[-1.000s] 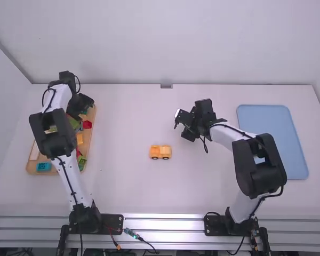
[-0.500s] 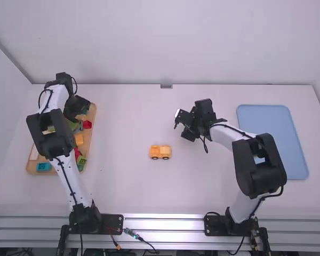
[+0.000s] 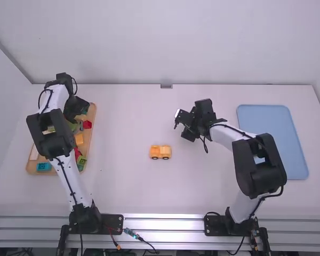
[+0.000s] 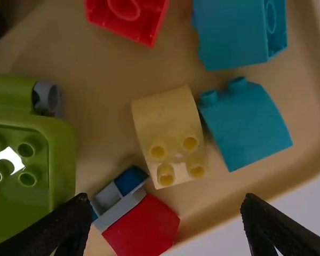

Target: Assemble lego blocks to make yellow taxi

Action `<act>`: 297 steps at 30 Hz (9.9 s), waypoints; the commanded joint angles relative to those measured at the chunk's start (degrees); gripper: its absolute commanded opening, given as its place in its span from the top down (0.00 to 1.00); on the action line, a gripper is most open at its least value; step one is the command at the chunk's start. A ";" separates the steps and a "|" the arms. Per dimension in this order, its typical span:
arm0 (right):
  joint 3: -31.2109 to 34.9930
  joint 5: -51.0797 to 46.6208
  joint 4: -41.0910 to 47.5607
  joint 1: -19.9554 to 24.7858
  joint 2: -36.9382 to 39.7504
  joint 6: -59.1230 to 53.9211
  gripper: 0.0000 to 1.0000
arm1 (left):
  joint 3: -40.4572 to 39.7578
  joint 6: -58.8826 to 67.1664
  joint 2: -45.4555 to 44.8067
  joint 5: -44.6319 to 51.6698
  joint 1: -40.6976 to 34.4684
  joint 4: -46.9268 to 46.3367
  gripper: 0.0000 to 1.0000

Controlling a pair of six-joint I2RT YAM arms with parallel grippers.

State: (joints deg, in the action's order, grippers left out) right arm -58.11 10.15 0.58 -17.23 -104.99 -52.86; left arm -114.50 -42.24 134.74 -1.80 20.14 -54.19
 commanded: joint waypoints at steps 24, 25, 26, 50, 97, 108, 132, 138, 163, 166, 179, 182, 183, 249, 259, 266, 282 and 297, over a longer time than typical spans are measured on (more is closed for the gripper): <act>0.31 -4.42 -0.22 -3.26 1.03 0.35 0.01 | -0.33 0.61 1.03 -1.66 0.00 3.69 0.24; 0.31 -4.98 -0.24 -3.85 1.03 0.37 0.01 | -0.31 0.42 1.40 -1.70 0.02 3.78 0.24; 0.31 -5.20 -0.22 -4.00 1.03 0.35 0.01 | -0.28 0.44 1.55 -1.73 0.11 3.80 0.24; 0.31 3.56 -2.95 -0.48 1.03 5.07 0.01 | -0.28 -2.12 3.56 -2.14 0.11 2.16 0.31; 0.31 6.99 -1.68 -0.37 2.65 5.05 0.01 | 3.56 -10.03 3.59 -2.43 0.11 6.73 0.55; 0.31 6.97 -1.64 -0.37 2.65 5.07 0.01 | 3.56 -10.69 3.59 -4.79 0.09 6.71 0.66; 0.31 6.58 -1.53 -0.35 2.65 5.09 0.01 | -1.81 -10.34 3.59 -4.68 0.07 2.21 0.76; 0.31 6.60 -1.66 -0.31 2.65 5.09 0.01 | -8.09 -11.15 3.59 -4.87 -1.29 -3.78 0.81; 0.31 6.56 -3.12 -0.24 2.65 5.09 0.02 | -13.81 -24.44 2.67 -14.05 -23.56 -18.08 0.98; 0.31 7.06 -3.04 0.39 2.65 5.05 0.01 | -13.42 -24.37 1.95 -14.73 -25.92 -18.25 0.98; 0.31 16.72 -3.12 5.53 2.65 5.07 0.01 | -2.67 -20.59 -2.38 -14.73 -32.48 -6.62 0.98; 0.31 17.22 -3.01 6.05 2.65 5.05 0.01 | 5.20 -20.06 -6.62 -12.85 -31.91 -0.66 0.98; 0.31 17.16 -3.01 6.05 2.65 5.07 0.01 | 7.08 -20.44 -7.74 -12.85 -31.80 0.24 0.98; 0.31 18.80 -2.77 5.18 2.65 5.05 0.01 | 46.64 -57.35 -25.26 9.73 -37.38 12.00 0.72; 0.31 18.80 -2.77 5.18 2.65 5.05 0.01 | 46.64 -57.35 -25.26 9.81 -37.09 11.17 0.57; 0.31 18.82 -2.71 5.18 2.65 5.07 0.01 | 46.64 -56.94 -25.26 9.88 -37.35 11.19 0.51; 0.33 18.80 -2.58 5.20 2.65 5.07 0.01 | 46.64 -50.88 -25.26 10.45 -37.29 12.24 0.04; 0.33 18.80 -2.58 5.20 2.65 5.05 0.01 | 45.97 -35.08 -29.61 13.75 -31.21 12.44 0.00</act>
State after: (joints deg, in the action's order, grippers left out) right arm -58.11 28.18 -2.15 -11.99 -104.33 -48.03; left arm -68.25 -83.09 109.23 11.62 -12.43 -40.73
